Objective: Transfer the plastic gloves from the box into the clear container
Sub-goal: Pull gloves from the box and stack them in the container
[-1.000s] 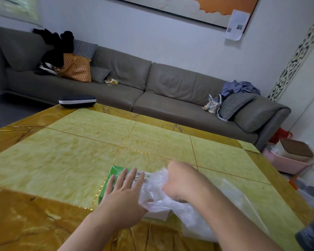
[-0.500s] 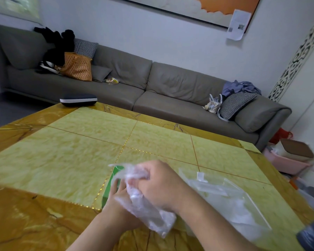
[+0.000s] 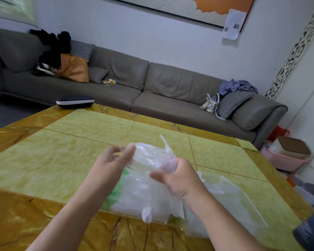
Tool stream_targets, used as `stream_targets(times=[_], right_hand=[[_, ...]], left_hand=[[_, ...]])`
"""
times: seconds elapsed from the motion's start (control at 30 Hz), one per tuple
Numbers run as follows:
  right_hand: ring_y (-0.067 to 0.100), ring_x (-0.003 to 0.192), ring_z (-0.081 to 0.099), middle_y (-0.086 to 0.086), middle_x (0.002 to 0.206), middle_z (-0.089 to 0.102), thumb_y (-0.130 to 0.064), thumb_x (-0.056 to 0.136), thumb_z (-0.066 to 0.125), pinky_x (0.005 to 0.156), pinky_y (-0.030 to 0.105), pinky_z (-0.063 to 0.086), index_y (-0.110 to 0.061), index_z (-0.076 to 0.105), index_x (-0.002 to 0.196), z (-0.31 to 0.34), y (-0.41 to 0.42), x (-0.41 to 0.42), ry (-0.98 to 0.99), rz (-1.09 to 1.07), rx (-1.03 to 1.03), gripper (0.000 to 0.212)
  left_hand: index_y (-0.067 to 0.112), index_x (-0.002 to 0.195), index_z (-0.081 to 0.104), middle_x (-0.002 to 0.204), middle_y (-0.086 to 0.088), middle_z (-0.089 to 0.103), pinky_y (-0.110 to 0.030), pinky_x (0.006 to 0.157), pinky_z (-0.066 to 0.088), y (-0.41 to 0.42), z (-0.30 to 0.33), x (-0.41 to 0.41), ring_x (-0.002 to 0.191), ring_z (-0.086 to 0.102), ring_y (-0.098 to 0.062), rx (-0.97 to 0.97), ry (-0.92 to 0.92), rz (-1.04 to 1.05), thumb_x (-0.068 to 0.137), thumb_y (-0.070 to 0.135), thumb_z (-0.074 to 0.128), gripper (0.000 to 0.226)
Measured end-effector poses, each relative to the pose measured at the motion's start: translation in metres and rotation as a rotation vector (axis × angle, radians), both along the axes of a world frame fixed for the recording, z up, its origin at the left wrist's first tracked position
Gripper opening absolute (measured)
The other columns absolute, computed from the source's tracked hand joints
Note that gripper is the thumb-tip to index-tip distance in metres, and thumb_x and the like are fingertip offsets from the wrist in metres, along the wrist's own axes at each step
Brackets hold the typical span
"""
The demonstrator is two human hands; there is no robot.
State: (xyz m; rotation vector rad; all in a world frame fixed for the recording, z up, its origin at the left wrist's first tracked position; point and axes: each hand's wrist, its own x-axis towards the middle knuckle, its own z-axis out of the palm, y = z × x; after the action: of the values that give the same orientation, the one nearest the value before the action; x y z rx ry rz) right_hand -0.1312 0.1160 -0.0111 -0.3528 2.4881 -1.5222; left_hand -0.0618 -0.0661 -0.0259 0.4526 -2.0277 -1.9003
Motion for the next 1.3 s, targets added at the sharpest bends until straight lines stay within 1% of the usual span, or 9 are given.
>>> stream_targets(times=[0.17,0.3,0.5,0.6,0.73,0.83,0.93,1.07,1.3], right_hand=[[0.016,0.082,0.067,-0.003,0.090,0.069,-0.058,0.072,0.090,0.077,0.031,0.056,-0.008,0.065,0.105,-0.005,0.006,-0.001,-0.074,0.118,-0.032,0.065],[0.020,0.062,0.056,0.012,0.078,0.059,-0.035,0.101,0.067,0.056,0.032,0.047,-0.003,0.068,0.091,0.002,0.037,-0.015,-0.185,-0.103,-0.300,0.033],[0.018,0.069,0.065,0.011,0.089,0.079,-0.007,0.103,0.061,0.052,0.031,0.047,0.007,0.076,0.096,0.016,0.086,-0.018,-0.091,-0.226,-0.397,0.021],[0.015,0.059,0.061,0.016,0.096,0.080,-0.006,0.102,0.063,0.053,0.033,0.047,0.001,0.079,0.099,0.020,0.104,-0.018,-0.068,-0.251,-0.479,0.017],[0.017,0.058,0.059,0.015,0.095,0.080,-0.007,0.099,0.067,0.058,0.038,0.045,-0.006,0.081,0.097,0.018,0.117,-0.013,0.018,-0.231,-0.497,0.014],[0.021,0.059,0.060,0.012,0.081,0.077,-0.008,0.097,0.072,0.053,0.035,0.045,-0.008,0.082,0.093,0.013,0.117,-0.008,0.107,-0.194,-0.512,0.011],[0.023,0.057,0.060,0.018,0.070,0.072,-0.015,0.095,0.076,0.054,0.033,0.047,-0.005,0.079,0.090,0.006,0.113,-0.004,0.157,-0.117,-0.473,0.011],[0.022,0.068,0.070,0.018,0.083,0.078,-0.005,0.090,0.078,0.056,0.026,0.052,-0.007,0.081,0.088,0.010,0.129,-0.005,0.124,-0.162,-0.485,0.004],[0.015,0.087,0.075,-0.001,0.097,0.078,0.003,0.094,0.065,0.074,0.032,0.061,-0.017,0.073,0.111,0.007,0.154,-0.013,0.202,-0.437,-0.315,0.027]], left_hand=[[0.020,0.104,0.068,0.070,-0.003,0.075,-0.034,0.060,0.059,0.007,-0.011,-0.009,0.056,0.071,-0.014,-0.169,-0.055,0.108,0.092,0.011,0.072,0.015],[0.028,0.102,0.065,0.072,0.000,0.074,-0.026,0.048,0.047,-0.011,-0.017,-0.015,0.060,0.068,-0.016,-0.301,-0.138,0.269,0.094,0.020,0.070,0.012],[0.014,0.137,0.052,0.116,-0.012,0.069,-0.038,0.074,0.057,-0.022,-0.029,-0.029,0.085,0.069,-0.025,-0.314,-0.341,0.231,0.097,0.045,0.060,0.051],[0.018,0.156,0.023,0.153,-0.024,0.038,-0.060,0.109,0.043,-0.014,-0.022,-0.022,0.135,0.046,-0.040,-0.519,-0.425,0.199,0.092,0.059,0.059,0.084],[0.021,0.146,0.039,0.154,-0.003,0.028,-0.056,0.112,0.038,0.034,0.020,0.001,0.145,0.024,-0.026,-0.907,-0.055,0.310,0.092,0.049,0.063,0.065],[0.033,0.125,0.055,0.116,0.009,0.070,-0.029,0.081,0.055,0.088,0.051,0.014,0.100,0.068,-0.002,-0.396,-0.070,-0.099,0.077,0.071,0.068,0.063],[0.013,0.109,0.067,0.085,-0.007,0.079,-0.028,0.055,0.058,0.132,0.044,0.009,0.072,0.077,-0.021,0.092,-0.202,-0.388,0.077,0.046,0.081,0.047],[-0.006,0.096,0.068,0.072,-0.023,0.073,-0.035,0.051,0.060,0.137,0.021,-0.003,0.057,0.070,-0.029,0.203,-0.072,-0.173,0.093,0.004,0.069,0.011],[-0.003,0.100,0.068,0.077,-0.023,0.074,-0.036,0.051,0.060,0.130,0.017,-0.004,0.056,0.066,-0.034,0.190,-0.014,-0.134,0.096,0.002,0.063,0.008]])
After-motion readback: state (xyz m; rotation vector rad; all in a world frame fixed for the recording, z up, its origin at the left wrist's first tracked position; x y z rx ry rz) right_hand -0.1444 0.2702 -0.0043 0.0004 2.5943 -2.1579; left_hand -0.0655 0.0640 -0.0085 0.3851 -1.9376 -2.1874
